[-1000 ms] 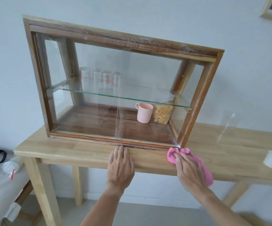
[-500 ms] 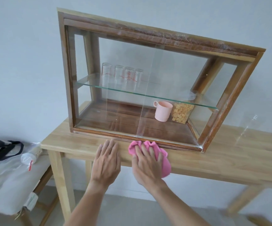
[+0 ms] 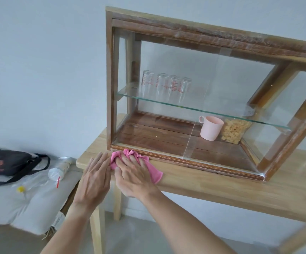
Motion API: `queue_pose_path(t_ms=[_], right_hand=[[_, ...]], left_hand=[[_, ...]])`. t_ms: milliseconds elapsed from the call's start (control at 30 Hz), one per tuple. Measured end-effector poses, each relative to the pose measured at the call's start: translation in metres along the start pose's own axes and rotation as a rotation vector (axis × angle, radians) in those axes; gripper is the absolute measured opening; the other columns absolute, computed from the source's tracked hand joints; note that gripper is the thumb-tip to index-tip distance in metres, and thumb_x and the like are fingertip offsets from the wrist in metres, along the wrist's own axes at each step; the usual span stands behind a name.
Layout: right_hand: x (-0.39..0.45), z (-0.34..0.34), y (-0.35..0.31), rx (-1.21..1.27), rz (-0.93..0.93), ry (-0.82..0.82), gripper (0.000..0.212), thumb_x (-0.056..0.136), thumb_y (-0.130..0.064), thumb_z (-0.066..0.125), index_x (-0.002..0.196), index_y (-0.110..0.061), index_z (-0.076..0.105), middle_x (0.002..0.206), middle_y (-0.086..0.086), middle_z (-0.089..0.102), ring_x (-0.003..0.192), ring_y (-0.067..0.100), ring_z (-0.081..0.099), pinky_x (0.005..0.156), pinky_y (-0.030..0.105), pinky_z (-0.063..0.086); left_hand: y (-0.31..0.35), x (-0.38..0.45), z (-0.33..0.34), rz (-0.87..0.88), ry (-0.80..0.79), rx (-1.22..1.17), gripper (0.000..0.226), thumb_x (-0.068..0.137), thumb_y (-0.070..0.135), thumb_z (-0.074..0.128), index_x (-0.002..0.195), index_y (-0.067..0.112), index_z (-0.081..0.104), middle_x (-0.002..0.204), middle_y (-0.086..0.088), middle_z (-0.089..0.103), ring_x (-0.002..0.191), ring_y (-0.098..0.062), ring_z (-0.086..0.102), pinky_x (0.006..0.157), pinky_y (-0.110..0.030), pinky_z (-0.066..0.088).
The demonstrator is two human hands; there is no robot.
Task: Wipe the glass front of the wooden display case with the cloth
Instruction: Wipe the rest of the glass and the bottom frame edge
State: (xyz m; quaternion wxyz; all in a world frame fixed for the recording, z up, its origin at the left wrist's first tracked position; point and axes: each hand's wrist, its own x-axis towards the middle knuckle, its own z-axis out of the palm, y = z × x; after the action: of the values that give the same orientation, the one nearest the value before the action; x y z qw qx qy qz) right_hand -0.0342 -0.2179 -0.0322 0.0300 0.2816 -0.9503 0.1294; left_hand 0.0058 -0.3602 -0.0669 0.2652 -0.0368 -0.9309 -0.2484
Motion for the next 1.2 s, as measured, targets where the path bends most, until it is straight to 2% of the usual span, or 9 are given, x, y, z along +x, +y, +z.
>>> queue_pose_path(t_ms=[133, 267, 367, 467, 533, 667, 900, 1100, 1200], right_hand=[[0.028, 0.005, -0.025, 0.004, -0.064, -0.069, 0.056, 0.108, -0.034, 0.019, 0.163, -0.023, 0.018, 0.172, -0.004, 0.012, 0.158, 0.017, 0.003, 0.127, 0.045, -0.004], [0.047, 0.005, -0.047, 0.027, -0.109, -0.136, 0.056, 0.109, -0.034, 0.016, 0.164, -0.024, 0.013, 0.173, -0.004, 0.007, 0.158, 0.017, -0.001, 0.125, 0.043, -0.009], [0.053, 0.001, -0.053, 0.024, -0.178, -0.170, 0.055, 0.110, -0.034, 0.017, 0.164, -0.024, 0.014, 0.173, -0.005, 0.006, 0.159, 0.016, -0.002, 0.128, 0.045, -0.007], [0.042, 0.000, -0.045, 0.007, -0.247, -0.106, 0.053, 0.111, -0.033, 0.023, 0.163, -0.022, 0.023, 0.172, -0.004, 0.014, 0.158, 0.016, 0.004, 0.128, 0.048, -0.001], [0.027, 0.003, -0.034, 0.022, -0.258, -0.039, 0.053, 0.109, -0.031, 0.028, 0.161, -0.022, 0.028, 0.171, -0.003, 0.019, 0.158, 0.016, 0.006, 0.128, 0.048, 0.001], [-0.009, 0.000, 0.001, 0.042, -0.220, 0.064, 0.055, 0.106, -0.026, 0.035, 0.160, -0.020, 0.029, 0.170, -0.001, 0.024, 0.158, 0.017, 0.012, 0.127, 0.048, 0.005], [-0.093, -0.019, 0.095, 0.017, -0.079, 0.234, 0.050, 0.108, -0.027, 0.031, 0.156, -0.020, 0.039, 0.167, -0.003, 0.032, 0.157, 0.014, 0.016, 0.127, 0.044, 0.010], [-0.177, -0.045, 0.184, -0.094, 0.083, 0.279, 0.052, 0.110, -0.032, 0.022, 0.162, -0.027, 0.025, 0.170, -0.014, 0.010, 0.157, 0.006, -0.008, 0.127, 0.038, -0.004], [-0.212, -0.063, 0.226, -0.071, 0.173, 0.255, 0.052, 0.111, -0.033, 0.025, 0.163, -0.032, 0.020, 0.163, -0.022, -0.002, 0.154, 0.001, -0.015, 0.125, 0.033, -0.009]], left_hand=[[-0.030, -0.001, -0.013, -0.043, 0.062, -0.015, 0.052, 0.100, 0.024, 0.029, 0.141, 0.001, 0.053, 0.144, -0.015, 0.055, 0.142, -0.029, 0.043, 0.120, -0.045, 0.030], [-0.050, -0.002, -0.024, -0.147, 0.064, -0.027, 0.047, 0.103, 0.019, 0.034, 0.146, 0.005, 0.047, 0.150, -0.017, 0.048, 0.147, -0.028, 0.035, 0.122, -0.049, 0.028], [-0.052, -0.005, -0.029, -0.235, 0.102, -0.021, 0.040, 0.103, 0.009, 0.042, 0.140, 0.005, 0.055, 0.144, -0.021, 0.053, 0.144, -0.033, 0.040, 0.120, -0.046, 0.031], [-0.042, -0.009, -0.032, -0.155, 0.132, 0.121, 0.040, 0.100, 0.026, 0.042, 0.121, 0.005, 0.068, 0.122, -0.016, 0.067, 0.121, -0.038, 0.057, 0.106, -0.047, 0.042], [-0.031, -0.013, -0.030, -0.189, 0.182, 0.170, 0.035, 0.095, 0.033, 0.053, 0.109, 0.008, 0.074, 0.111, -0.012, 0.069, 0.108, -0.038, 0.057, 0.095, -0.051, 0.045], [0.006, -0.008, -0.011, -0.226, 0.186, 0.099, 0.010, 0.086, 0.015, 0.074, 0.094, 0.011, 0.076, 0.097, -0.009, 0.067, 0.096, -0.039, 0.058, 0.084, -0.054, 0.049], [0.112, 0.004, 0.037, -0.031, 0.104, -0.058, 0.013, 0.087, 0.013, 0.063, 0.078, 0.011, 0.073, 0.084, -0.006, 0.068, 0.080, -0.033, 0.061, 0.074, -0.047, 0.053], [0.222, 0.001, 0.094, 0.007, -0.055, -0.248, 0.015, 0.089, 0.009, 0.067, 0.076, 0.016, 0.069, 0.076, -0.002, 0.063, 0.078, -0.033, 0.059, 0.074, -0.042, 0.049], [0.272, 0.000, 0.119, 0.058, -0.110, -0.322, 0.019, 0.094, 0.017, 0.061, 0.077, 0.026, 0.067, 0.072, 0.012, 0.053, 0.079, -0.024, 0.054, 0.075, -0.041, 0.047]])
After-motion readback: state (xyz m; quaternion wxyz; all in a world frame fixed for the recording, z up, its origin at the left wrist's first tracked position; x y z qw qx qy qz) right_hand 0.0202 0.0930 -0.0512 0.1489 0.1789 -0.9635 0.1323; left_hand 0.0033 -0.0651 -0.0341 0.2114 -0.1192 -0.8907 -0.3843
